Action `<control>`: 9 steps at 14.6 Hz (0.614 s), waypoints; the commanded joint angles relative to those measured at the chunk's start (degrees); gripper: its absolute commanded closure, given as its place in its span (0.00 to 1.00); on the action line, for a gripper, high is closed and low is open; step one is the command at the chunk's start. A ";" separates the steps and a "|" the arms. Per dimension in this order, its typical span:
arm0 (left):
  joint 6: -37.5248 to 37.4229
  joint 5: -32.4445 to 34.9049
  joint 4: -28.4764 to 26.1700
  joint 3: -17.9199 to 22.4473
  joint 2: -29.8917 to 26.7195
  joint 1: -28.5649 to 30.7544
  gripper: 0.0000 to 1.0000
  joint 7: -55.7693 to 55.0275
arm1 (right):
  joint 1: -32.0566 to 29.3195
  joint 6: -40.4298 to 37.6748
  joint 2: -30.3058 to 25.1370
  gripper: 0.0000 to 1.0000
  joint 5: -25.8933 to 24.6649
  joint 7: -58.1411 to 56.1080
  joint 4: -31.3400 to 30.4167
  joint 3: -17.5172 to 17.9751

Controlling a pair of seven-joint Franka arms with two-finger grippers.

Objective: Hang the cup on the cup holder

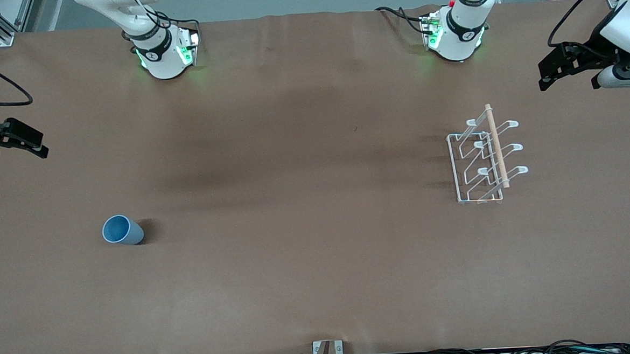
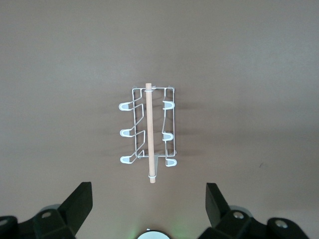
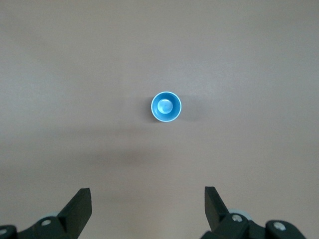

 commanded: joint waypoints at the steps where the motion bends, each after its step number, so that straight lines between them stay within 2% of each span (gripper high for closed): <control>1: -0.40 0.49 1.45 0.17 0.64 -0.09 0.00 0.92 | -0.96 -0.08 0.57 0.00 0.08 -0.28 0.81 0.40; 5: -0.40 0.14 1.36 0.17 0.64 -0.09 0.00 0.92 | -2.19 2.54 2.58 0.00 0.08 -0.63 0.29 0.40; 9: -0.40 -0.04 1.36 0.17 0.99 -0.17 0.00 0.92 | -3.59 7.28 9.34 0.00 -0.09 -0.63 -0.59 0.40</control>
